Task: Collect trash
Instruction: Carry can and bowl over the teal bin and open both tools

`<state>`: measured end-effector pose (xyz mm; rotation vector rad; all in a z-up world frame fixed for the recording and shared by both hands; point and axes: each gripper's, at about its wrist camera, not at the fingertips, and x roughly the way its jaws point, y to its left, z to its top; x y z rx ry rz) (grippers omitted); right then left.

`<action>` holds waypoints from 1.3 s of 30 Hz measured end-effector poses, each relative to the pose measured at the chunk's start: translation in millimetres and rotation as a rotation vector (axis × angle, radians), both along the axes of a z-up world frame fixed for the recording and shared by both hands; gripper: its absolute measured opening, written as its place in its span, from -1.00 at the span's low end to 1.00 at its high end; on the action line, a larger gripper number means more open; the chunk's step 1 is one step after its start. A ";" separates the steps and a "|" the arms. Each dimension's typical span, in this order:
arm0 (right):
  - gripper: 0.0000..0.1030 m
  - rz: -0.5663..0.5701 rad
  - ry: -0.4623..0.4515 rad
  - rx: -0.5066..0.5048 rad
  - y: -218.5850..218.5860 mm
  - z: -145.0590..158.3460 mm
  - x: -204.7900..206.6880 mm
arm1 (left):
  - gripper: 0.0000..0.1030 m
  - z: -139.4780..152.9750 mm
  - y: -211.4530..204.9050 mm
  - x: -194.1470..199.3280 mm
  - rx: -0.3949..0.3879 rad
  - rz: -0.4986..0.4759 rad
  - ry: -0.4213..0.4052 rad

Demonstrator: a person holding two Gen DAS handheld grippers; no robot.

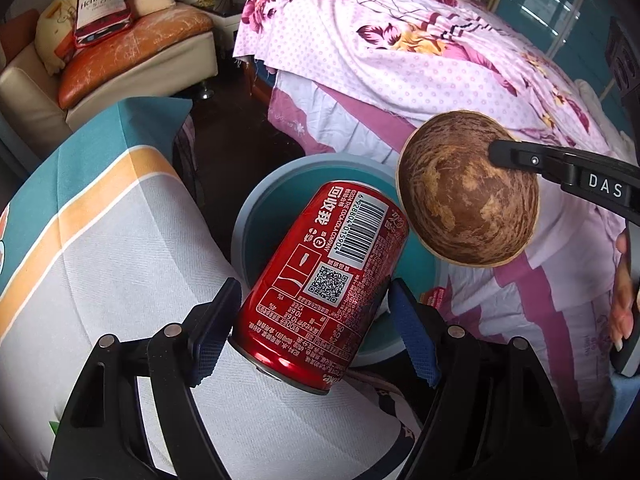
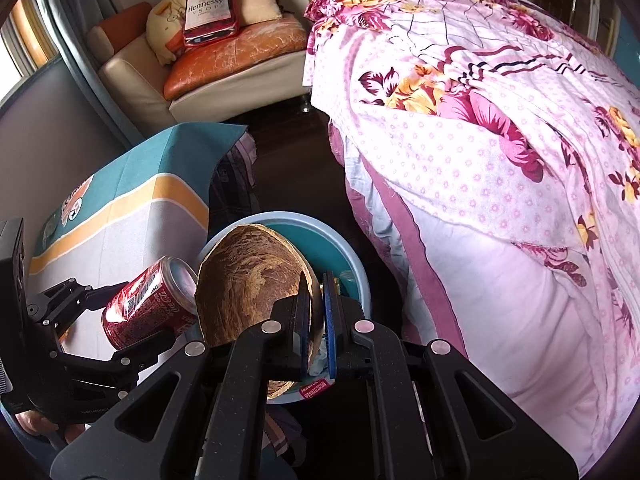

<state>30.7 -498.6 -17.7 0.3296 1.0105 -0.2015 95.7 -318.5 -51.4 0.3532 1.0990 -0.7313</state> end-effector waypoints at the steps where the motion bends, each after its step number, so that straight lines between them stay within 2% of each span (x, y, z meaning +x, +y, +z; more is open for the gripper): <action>1: -0.88 0.002 0.001 0.000 0.6 -0.5 0.7 | 0.50 -0.4 0.0 0.6 0.002 0.008 0.001; 3: -0.88 0.006 0.003 0.000 2.1 -1.7 3.2 | 0.53 -1.2 0.7 2.8 0.000 0.017 0.008; 6: -0.88 0.013 0.008 -0.001 5.8 -3.5 6.2 | 0.68 -0.9 4.2 5.1 0.003 0.035 -0.003; 24: -0.85 0.057 0.074 -0.015 28.1 -16.2 24.7 | 0.76 -0.6 29.2 8.4 -0.013 0.075 0.002; 30: -0.56 0.066 0.090 -0.006 40.3 -18.3 31.6 | 0.78 0.8 44.6 11.6 -0.028 0.097 0.010; 35: -0.18 0.066 0.083 -0.029 50.5 -9.2 33.8 | 0.78 2.9 59.8 13.7 -0.046 0.118 0.017; 39: 0.02 0.074 0.083 -0.050 61.8 -1.2 33.8 | 0.78 7.0 74.3 13.5 -0.062 0.132 0.018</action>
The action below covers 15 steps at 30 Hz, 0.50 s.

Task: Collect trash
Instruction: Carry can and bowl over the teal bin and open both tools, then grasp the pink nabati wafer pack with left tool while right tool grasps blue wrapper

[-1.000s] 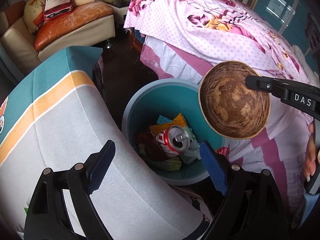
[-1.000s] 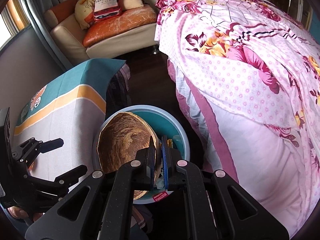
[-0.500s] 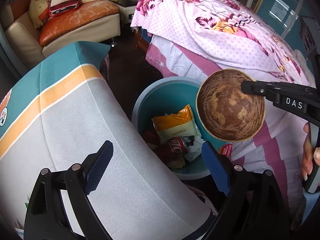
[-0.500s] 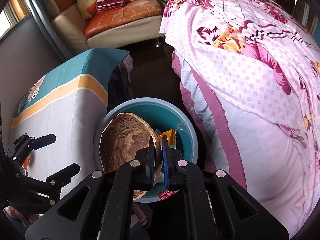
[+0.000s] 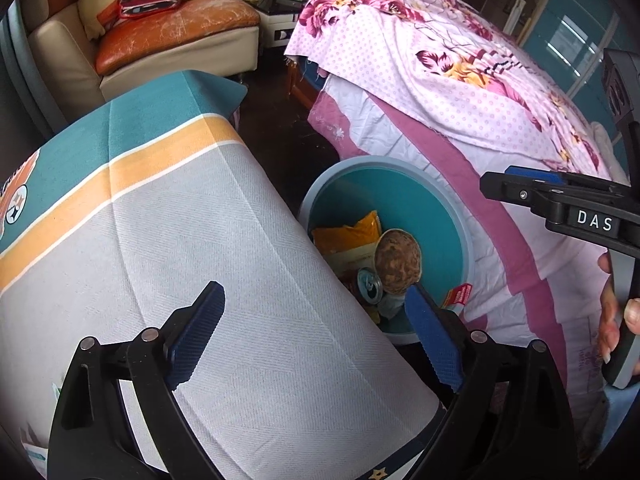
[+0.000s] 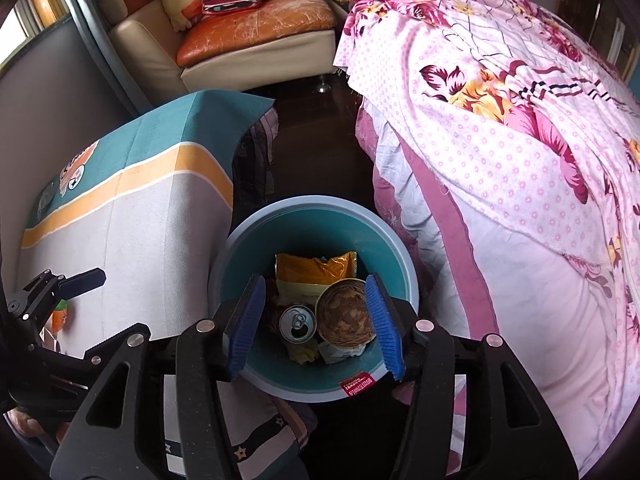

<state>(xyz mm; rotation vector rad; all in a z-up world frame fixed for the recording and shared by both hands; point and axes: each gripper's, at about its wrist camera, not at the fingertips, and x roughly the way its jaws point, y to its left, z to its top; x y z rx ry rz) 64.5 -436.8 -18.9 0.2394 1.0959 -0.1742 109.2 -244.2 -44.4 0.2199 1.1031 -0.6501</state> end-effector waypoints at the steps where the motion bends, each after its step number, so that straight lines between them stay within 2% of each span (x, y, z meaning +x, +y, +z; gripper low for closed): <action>1: 0.06 0.004 -0.001 -0.005 3.1 1.9 0.0 | 0.78 1.5 4.0 0.0 -0.004 0.004 -0.002; 4: 0.08 0.019 0.001 -0.016 15.2 7.8 0.2 | 0.78 6.4 16.9 -0.3 -0.019 0.018 -0.004; 9: 0.19 0.057 0.004 -0.035 41.1 18.2 2.7 | 0.79 13.8 42.3 -1.3 -0.049 0.053 -0.005; 11: 0.31 0.078 0.007 -0.040 54.1 21.5 3.7 | 0.79 16.0 54.1 -2.7 -0.060 0.068 -0.003; 15: 0.37 0.122 0.012 -0.056 81.8 27.7 4.8 | 0.79 19.3 82.1 -7.0 -0.068 0.095 -0.007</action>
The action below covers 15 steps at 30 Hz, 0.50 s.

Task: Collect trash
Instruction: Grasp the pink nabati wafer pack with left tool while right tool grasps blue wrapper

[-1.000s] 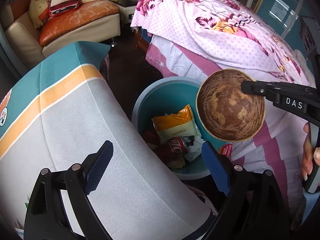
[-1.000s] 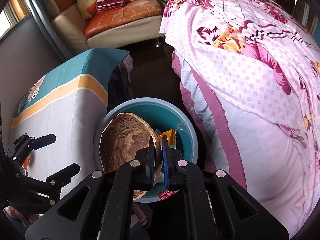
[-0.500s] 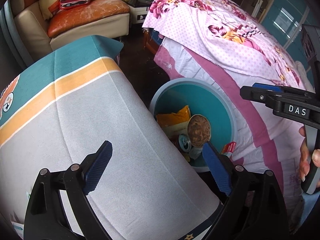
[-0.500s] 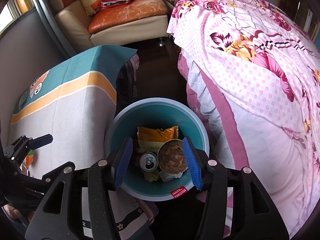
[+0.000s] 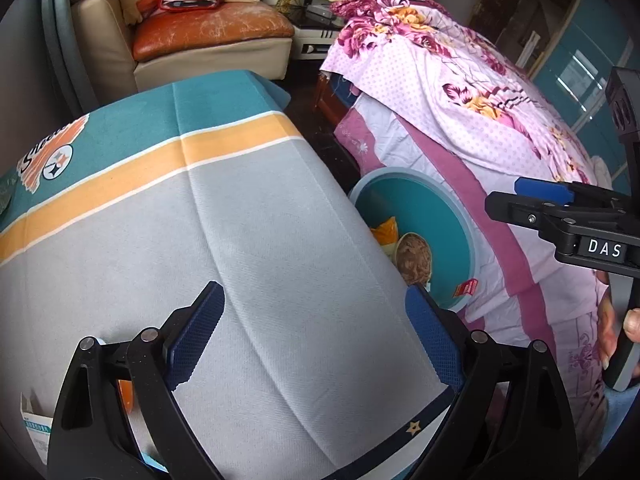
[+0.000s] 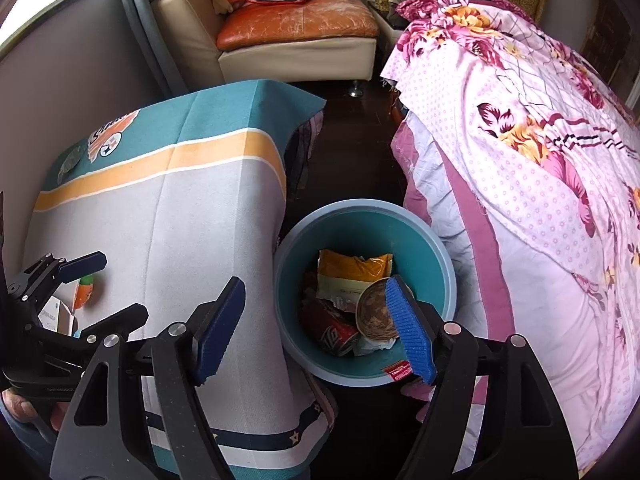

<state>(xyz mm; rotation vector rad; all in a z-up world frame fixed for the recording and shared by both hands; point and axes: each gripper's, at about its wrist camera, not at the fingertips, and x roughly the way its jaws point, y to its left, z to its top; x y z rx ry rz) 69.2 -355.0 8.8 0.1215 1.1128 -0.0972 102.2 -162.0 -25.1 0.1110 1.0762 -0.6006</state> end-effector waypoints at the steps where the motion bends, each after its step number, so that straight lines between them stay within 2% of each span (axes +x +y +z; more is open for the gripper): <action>1: 0.38 0.011 0.003 -0.001 7.0 0.9 0.4 | 0.79 0.3 8.4 -1.3 0.000 0.006 -0.001; 15: 0.40 0.192 0.059 -0.014 129.0 -7.0 -11.4 | 0.79 5.4 158.4 -35.1 0.036 0.141 0.001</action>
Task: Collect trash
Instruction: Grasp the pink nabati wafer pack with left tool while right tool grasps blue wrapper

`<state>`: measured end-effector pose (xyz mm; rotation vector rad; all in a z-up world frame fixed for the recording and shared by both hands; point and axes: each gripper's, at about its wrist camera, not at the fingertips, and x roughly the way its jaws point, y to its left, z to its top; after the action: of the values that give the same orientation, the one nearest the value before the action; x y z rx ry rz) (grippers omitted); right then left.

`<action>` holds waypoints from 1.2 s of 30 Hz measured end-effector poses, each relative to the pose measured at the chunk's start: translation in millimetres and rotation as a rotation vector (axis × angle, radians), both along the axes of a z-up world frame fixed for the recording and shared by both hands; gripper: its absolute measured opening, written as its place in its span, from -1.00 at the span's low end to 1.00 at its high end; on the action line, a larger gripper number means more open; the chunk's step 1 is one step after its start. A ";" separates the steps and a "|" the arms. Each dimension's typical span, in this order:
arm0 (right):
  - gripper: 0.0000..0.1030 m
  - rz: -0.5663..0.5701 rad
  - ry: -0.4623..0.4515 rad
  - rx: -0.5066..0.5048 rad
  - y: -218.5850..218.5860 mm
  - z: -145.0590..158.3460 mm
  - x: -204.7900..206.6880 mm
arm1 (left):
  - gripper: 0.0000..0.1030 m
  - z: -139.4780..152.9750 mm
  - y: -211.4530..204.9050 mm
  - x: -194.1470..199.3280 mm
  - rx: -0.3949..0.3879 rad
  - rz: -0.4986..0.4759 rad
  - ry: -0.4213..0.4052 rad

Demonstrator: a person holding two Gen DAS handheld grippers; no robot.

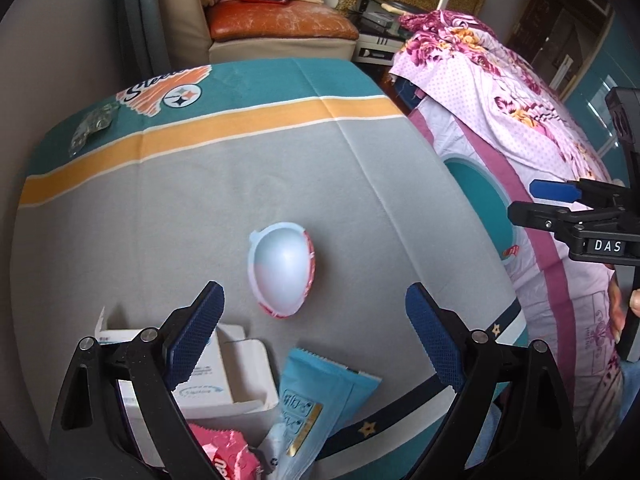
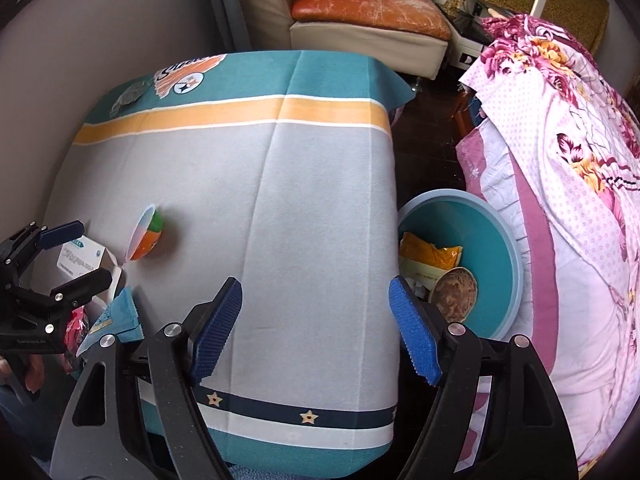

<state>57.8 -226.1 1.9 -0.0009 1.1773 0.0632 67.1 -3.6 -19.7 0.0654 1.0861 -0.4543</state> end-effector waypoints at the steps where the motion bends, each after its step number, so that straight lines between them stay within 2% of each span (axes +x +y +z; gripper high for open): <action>1: 0.40 0.015 0.005 0.001 9.6 -1.3 -2.2 | 0.79 0.7 9.7 -4.1 -0.001 0.009 -0.001; 8: 0.42 0.101 0.041 0.022 64.3 -12.4 -20.1 | 0.79 -1.6 68.9 -45.1 0.026 0.061 0.004; 15: 0.43 0.194 0.105 0.030 118.2 -34.2 -33.4 | 0.79 -21.8 109.8 -82.3 0.060 0.068 0.060; 18: 0.43 0.222 0.127 0.051 137.3 -40.2 -32.8 | 0.79 -32.1 117.4 -93.6 0.039 0.045 0.103; 24: 0.44 0.255 0.202 0.089 165.6 -57.6 -32.6 | 0.79 -51.0 122.4 -100.2 0.024 0.032 0.136; 29: 0.47 0.222 0.246 0.124 179.6 -69.7 -27.5 | 0.79 -67.7 124.7 -91.7 0.033 0.047 0.163; 36: 0.47 0.196 0.251 0.160 189.8 -75.4 -21.6 | 0.79 -71.2 128.0 -89.2 0.023 0.059 0.146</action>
<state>36.3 -36.2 -73.6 0.0334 1.4181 0.3376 -22.1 124.4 -90.9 0.0205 1.2338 -0.3980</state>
